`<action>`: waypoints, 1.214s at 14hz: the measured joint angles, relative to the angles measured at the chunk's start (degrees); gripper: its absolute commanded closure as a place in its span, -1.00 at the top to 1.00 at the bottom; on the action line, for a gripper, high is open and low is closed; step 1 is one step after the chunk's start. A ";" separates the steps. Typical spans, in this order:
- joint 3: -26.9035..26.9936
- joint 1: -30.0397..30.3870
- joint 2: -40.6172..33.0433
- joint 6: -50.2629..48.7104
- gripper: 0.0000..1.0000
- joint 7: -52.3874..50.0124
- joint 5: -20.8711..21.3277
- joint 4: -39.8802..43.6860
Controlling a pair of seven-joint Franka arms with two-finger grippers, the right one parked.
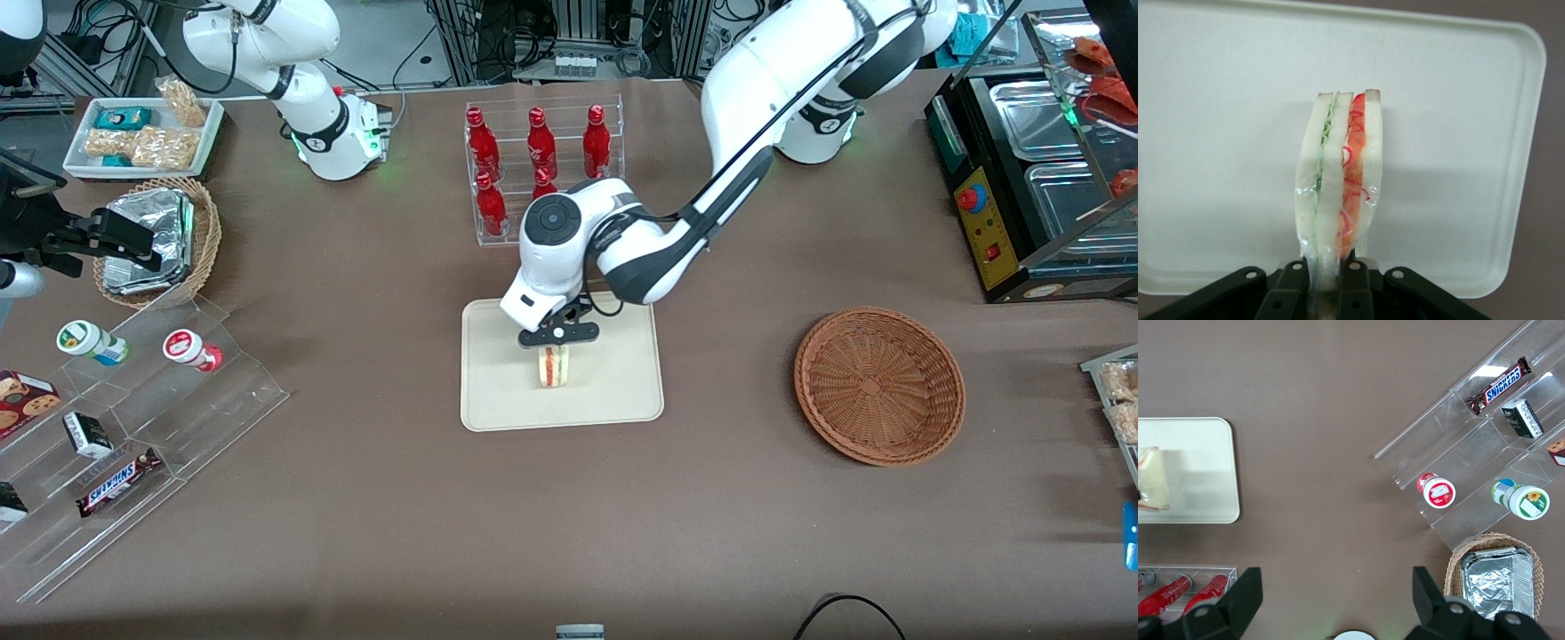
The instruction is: Place sandwich from basket to tray
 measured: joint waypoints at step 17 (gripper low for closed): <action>2.06 5.63 -10.67 -16.15 1.00 0.03 -1.15 2.36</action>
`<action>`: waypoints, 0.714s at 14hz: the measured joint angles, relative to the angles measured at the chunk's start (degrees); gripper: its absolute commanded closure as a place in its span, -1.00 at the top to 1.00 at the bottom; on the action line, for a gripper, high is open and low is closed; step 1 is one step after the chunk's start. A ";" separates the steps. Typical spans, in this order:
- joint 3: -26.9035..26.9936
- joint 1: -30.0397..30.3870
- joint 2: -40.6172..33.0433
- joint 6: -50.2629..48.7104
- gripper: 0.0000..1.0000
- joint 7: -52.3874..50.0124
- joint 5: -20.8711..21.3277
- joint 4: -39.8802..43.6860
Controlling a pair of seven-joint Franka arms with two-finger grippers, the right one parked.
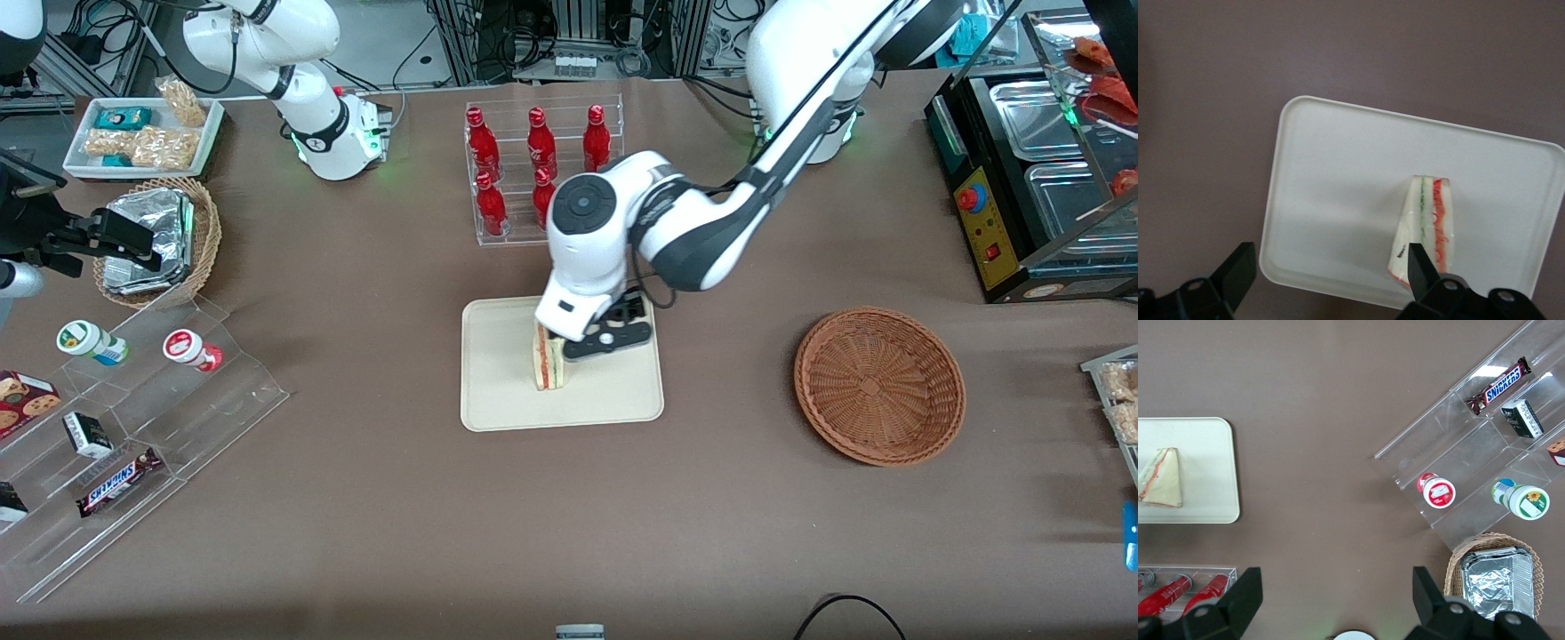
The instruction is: Place sandwich from basket to tray
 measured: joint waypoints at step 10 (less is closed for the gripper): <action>0.44 21.27 -19.34 -6.56 1.00 25.74 -6.53 -18.33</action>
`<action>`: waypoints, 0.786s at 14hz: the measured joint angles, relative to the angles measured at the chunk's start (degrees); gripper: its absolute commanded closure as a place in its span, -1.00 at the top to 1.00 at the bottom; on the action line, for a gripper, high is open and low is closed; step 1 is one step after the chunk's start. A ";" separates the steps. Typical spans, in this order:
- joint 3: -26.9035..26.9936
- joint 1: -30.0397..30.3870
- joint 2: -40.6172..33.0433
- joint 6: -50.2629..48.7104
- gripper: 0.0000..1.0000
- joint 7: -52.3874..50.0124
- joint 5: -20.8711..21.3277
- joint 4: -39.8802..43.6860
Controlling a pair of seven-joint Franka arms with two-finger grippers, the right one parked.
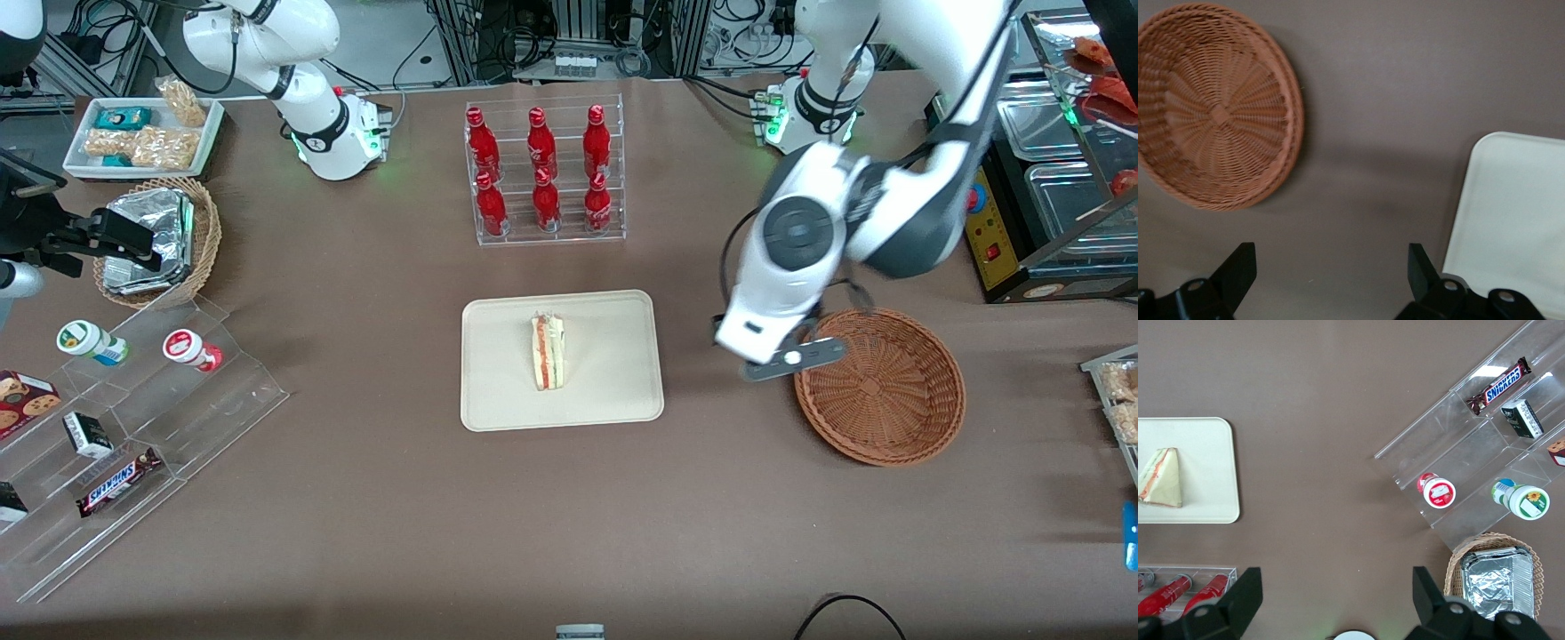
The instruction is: Place sandwich from basket to tray
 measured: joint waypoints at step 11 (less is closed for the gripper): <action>18.40 2.70 -16.73 -15.50 1.00 32.98 -7.35 4.19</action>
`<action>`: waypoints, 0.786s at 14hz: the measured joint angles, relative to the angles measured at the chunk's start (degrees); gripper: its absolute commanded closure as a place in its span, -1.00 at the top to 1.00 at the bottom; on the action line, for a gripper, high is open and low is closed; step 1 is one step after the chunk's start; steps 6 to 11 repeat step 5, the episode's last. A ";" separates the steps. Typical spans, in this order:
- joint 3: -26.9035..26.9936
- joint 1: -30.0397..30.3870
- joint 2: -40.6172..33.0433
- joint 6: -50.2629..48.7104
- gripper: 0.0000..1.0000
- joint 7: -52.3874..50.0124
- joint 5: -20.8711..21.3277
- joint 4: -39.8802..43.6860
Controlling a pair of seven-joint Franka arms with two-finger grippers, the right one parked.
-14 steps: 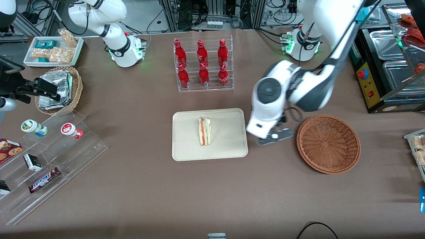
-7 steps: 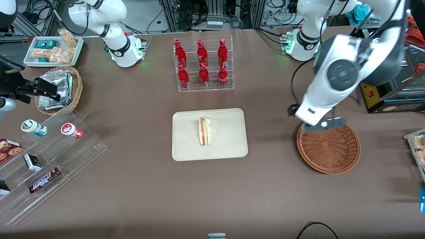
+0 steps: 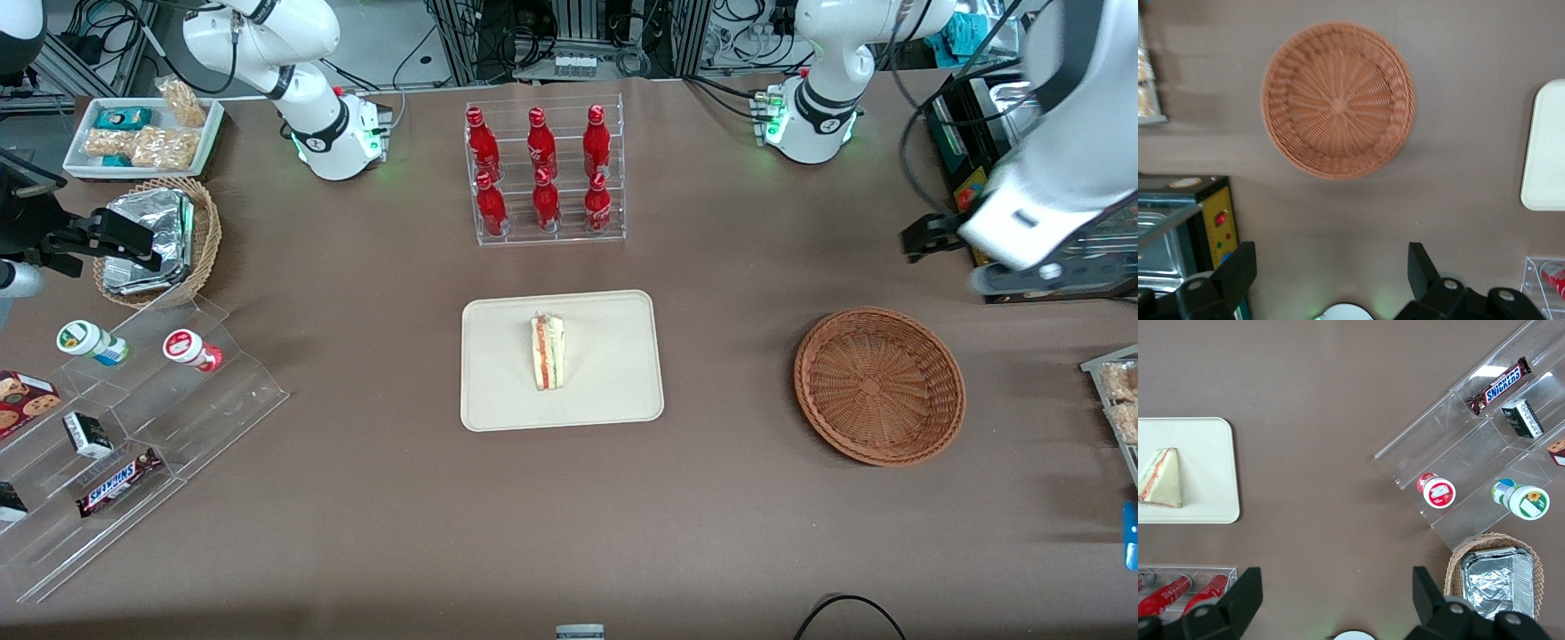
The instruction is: Place sandwich from basket to tray
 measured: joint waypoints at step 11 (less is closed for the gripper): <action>7.70 -0.45 -0.47 -0.06 1.00 7.58 -3.84 2.53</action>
